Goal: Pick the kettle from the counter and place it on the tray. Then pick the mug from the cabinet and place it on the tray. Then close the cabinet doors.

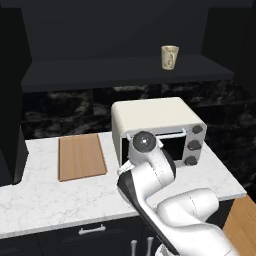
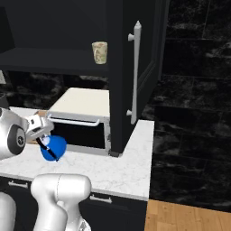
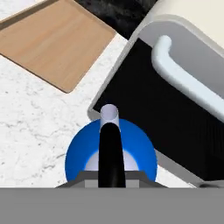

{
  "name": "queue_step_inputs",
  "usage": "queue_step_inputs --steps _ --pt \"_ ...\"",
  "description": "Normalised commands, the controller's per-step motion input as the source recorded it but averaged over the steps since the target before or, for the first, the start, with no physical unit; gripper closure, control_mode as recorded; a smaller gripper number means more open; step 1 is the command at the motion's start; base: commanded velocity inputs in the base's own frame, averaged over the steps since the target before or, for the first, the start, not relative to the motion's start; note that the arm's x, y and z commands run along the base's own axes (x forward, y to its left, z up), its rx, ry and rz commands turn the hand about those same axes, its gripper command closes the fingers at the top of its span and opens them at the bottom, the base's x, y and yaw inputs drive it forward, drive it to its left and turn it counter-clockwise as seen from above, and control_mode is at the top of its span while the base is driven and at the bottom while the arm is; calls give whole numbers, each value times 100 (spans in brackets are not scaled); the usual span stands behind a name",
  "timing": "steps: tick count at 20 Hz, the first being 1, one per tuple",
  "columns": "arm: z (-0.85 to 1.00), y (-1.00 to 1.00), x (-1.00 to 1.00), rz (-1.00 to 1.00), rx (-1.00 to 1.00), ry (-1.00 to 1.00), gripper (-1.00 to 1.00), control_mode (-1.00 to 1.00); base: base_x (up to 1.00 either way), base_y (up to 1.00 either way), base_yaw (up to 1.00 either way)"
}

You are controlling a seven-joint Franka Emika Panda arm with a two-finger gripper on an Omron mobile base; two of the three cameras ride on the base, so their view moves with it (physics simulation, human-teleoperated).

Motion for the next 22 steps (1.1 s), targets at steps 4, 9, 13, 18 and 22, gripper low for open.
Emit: queue_step_inputs --steps 4,9,13,18,22 --pt "78 100 12 22 -17 -8 100 -100 0 0 0" --pt "48 100 19 16 -5 0 100 -100 0 0 0" --pt "19 84 66 17 0 0 100 -100 0 0 0" --pt "-1 52 98 8 -6 -1 100 -100 0 0 0" --pt "-7 44 99 0 -12 1 100 -100 0 0 0"
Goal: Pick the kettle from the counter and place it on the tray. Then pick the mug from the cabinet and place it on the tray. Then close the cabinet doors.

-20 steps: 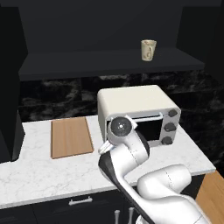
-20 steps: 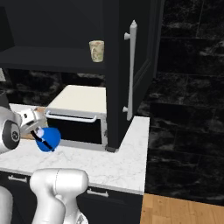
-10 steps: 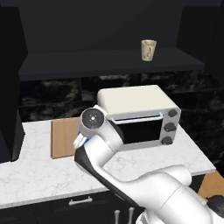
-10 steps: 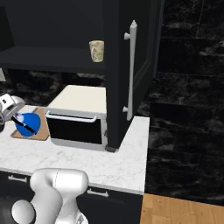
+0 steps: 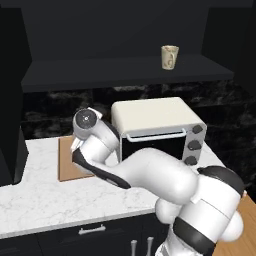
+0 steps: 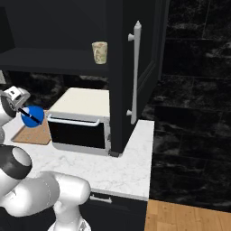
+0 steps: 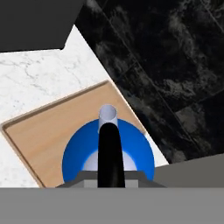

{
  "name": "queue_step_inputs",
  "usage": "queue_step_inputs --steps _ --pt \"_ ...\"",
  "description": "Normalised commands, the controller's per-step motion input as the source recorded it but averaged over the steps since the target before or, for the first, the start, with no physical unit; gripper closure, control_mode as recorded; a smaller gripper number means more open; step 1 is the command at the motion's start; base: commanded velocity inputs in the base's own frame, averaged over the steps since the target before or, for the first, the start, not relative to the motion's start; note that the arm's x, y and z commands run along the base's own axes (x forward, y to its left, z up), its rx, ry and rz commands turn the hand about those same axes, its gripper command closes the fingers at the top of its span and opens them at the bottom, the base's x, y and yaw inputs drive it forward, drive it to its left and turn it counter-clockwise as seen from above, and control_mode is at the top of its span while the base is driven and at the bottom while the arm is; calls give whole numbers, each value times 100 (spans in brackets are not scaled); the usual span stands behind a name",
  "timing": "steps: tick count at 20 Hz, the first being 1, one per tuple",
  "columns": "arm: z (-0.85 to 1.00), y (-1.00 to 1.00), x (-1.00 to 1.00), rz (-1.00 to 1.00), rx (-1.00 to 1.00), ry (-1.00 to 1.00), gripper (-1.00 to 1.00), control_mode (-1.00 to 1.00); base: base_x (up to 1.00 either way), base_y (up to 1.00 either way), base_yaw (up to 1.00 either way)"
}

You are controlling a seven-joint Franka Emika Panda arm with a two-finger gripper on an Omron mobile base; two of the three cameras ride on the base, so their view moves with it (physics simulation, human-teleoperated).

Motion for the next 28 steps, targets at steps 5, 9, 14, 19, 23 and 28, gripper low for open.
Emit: queue_step_inputs --steps 5,9,14,19,23,28 --pt "-23 45 92 1 -5 11 100 -100 0 0 0" --pt "-49 26 86 4 -3 11 100 -100 0 0 0" --pt "-64 25 63 5 -12 3 100 -100 0 0 0" --pt "-63 35 33 5 -13 1 100 -100 0 0 0" --pt "-28 28 50 2 -10 0 100 -100 0 0 0" --pt "-5 7 10 0 -4 0 -100 -100 0 0 0"
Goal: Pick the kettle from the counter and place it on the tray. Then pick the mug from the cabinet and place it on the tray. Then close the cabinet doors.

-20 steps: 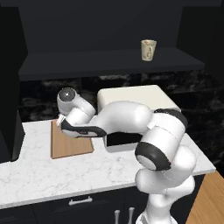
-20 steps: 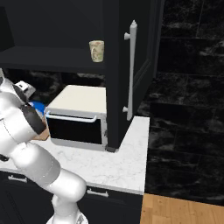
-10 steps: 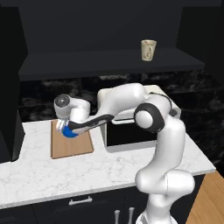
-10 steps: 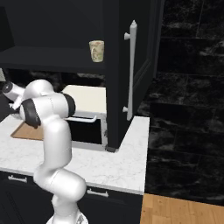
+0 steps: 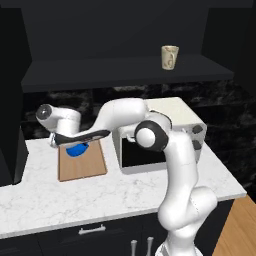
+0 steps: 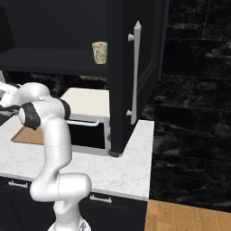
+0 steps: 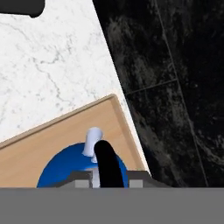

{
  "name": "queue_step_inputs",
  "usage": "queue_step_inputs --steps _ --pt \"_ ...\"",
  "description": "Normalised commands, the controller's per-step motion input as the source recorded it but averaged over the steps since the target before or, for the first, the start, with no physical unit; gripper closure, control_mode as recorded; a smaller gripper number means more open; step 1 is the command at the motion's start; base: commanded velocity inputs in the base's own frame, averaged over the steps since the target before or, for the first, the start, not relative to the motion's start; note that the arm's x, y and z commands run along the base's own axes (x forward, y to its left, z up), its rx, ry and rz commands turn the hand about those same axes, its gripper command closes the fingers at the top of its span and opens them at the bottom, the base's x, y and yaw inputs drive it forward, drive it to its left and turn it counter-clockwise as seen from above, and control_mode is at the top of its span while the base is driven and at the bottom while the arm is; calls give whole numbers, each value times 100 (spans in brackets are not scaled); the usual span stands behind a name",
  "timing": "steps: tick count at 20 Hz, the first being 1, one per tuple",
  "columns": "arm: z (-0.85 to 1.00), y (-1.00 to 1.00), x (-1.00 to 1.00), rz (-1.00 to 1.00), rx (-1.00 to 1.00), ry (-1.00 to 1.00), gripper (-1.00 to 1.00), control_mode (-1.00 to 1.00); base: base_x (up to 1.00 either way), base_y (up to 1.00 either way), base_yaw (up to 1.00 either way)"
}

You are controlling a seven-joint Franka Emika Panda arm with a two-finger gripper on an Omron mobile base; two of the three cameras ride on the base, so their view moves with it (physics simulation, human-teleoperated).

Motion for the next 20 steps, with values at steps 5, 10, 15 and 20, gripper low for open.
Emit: queue_step_inputs --steps 5,10,15,20 --pt "0 -34 0 0 0 0 -100 -100 0 0 0" --pt "11 -59 -31 0 0 -3 -100 -100 0 0 0" --pt "10 -71 -100 0 0 0 -100 -100 0 0 0" --pt "11 -80 -100 0 4 0 -100 -100 0 0 0"
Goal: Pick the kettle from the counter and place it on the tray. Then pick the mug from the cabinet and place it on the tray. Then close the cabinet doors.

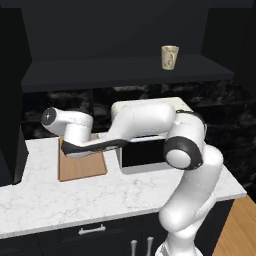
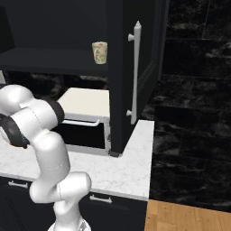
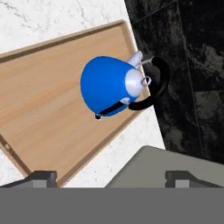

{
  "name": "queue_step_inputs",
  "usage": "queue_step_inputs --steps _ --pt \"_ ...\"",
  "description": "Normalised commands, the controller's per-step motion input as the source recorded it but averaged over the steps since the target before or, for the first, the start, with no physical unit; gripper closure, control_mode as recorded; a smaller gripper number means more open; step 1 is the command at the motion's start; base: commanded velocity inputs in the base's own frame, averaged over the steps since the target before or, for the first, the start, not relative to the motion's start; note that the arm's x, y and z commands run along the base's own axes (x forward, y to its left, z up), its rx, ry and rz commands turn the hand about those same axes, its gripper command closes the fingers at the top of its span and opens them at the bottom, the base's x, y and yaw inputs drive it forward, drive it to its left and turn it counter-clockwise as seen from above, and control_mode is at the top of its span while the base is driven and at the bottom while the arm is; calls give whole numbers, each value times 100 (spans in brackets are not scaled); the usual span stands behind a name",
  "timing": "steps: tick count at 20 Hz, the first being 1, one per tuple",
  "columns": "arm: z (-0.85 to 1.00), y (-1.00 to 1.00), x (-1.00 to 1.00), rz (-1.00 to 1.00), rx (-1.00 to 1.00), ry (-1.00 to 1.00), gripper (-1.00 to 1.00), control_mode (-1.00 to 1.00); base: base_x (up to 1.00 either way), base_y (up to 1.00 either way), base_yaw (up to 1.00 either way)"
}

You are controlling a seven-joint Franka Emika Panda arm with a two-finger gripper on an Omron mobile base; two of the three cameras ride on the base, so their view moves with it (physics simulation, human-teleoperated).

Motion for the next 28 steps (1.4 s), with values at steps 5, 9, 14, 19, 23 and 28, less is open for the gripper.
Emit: queue_step_inputs --steps 5,9,14,19,23,28 --pt "78 -57 -93 0 17 0 -100 -100 0 0 0" --pt "100 -67 -45 -2 25 1 -100 -100 0 0 0" --pt "100 -90 -16 -12 24 2 -100 -100 0 0 0" --pt "100 -100 -1 -20 16 0 -100 -100 0 0 0" --pt "99 -95 0 -25 11 0 -100 -100 0 0 0" --pt "75 -87 21 -29 7 0 -100 -100 0 0 0"
